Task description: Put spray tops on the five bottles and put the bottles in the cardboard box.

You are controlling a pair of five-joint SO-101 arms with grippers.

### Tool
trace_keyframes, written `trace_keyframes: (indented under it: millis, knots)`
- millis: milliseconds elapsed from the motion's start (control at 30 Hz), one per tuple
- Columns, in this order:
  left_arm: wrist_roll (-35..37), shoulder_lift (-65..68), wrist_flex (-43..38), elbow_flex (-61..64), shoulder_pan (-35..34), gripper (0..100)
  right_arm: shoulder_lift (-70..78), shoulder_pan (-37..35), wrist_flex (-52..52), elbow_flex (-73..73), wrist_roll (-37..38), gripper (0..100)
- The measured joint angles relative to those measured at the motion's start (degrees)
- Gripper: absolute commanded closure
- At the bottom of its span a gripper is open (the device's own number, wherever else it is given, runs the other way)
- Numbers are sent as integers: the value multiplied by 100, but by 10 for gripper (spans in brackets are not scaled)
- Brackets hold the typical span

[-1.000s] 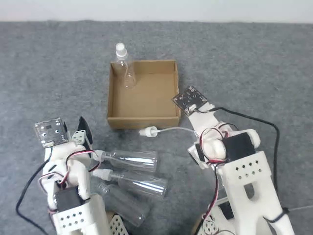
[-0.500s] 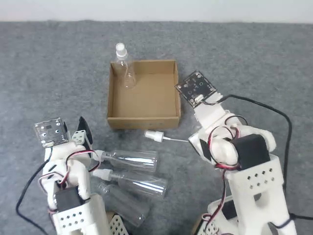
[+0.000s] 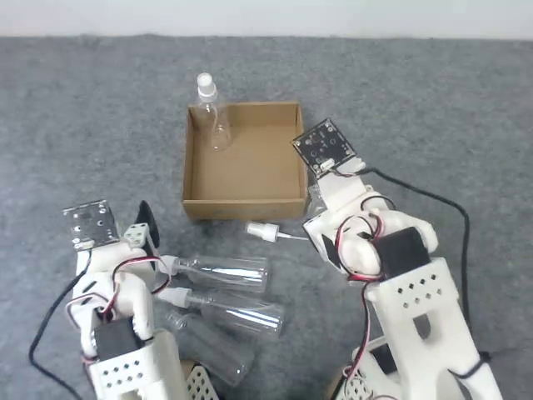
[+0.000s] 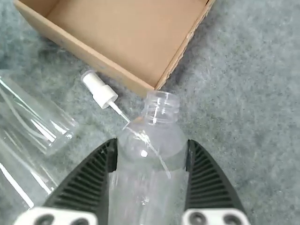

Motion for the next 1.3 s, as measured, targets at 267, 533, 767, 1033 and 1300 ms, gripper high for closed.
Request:
trace_keyframes:
  millis: [267,533,767,1033,1300]
  knots:
    - [-431,0,607,-431,-466,771,0,527,-958,870,-193,939]
    - [-1415,0,1169,-712,-1152,771,0,589,-1371,1222,-316,939]
    - [-2497,-9,1600,-712,-1521,773,0,607,-1389,1222,-475,939]
    - [-3156,-62,2479,-1125,-1547,776,0,598,-1389,1275,-510,939]
    - [-3684,888,2497,-1477,-1635,776,0,598,-1477,1292,-510,939]
